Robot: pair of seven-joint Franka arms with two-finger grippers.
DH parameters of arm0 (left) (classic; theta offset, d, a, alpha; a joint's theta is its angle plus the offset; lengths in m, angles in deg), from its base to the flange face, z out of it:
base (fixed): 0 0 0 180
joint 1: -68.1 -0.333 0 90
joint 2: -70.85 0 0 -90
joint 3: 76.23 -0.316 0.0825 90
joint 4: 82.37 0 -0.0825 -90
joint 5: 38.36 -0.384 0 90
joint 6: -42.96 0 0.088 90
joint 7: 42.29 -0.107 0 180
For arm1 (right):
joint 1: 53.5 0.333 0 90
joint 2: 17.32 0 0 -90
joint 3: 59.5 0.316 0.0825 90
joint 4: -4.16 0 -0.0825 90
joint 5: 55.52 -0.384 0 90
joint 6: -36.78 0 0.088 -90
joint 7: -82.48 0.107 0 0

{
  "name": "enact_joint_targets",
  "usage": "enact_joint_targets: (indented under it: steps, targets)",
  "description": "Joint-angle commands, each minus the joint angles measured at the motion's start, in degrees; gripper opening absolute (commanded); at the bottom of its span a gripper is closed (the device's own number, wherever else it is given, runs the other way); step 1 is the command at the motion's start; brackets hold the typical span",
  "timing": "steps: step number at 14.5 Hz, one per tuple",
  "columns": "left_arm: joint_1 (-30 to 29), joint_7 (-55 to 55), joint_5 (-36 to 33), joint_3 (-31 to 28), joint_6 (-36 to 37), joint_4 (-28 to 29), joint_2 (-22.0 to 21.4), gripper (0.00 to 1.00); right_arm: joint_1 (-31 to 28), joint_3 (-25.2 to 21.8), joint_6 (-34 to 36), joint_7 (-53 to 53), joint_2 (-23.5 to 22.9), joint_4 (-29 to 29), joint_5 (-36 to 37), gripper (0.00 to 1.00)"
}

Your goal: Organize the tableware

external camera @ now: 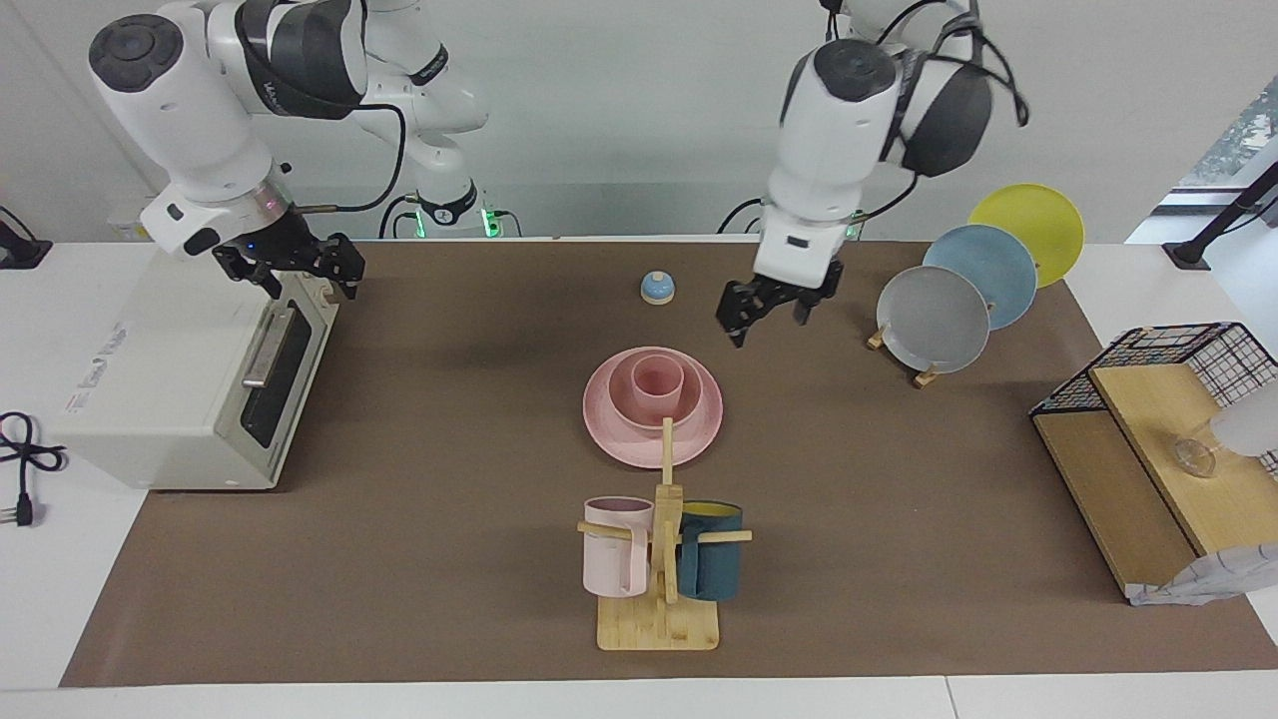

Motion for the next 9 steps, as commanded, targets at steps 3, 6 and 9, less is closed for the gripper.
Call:
enact_joint_targets:
  steps: [3, 6, 9]
  targets:
    - [-14.76, -25.32, 1.39, 0.34, 6.12, 5.18, -7.66, 1.00, -0.93, 0.58, 0.46, -0.41, 1.54, -0.19, -0.97, 1.00]
    - [-19.34, -32.90, 1.57, 0.34, 2.19, 12.98, -12.05, 1.00, -1.11, 0.05, -0.07, -0.41, 2.16, 0.42, -0.97, 1.00]
    - [-19.62, -33.44, 1.65, 0.16, -3.71, 21.52, -16.02, 1.00, -0.41, 0.14, 0.72, 0.12, 4.00, 0.34, -0.97, 1.00]
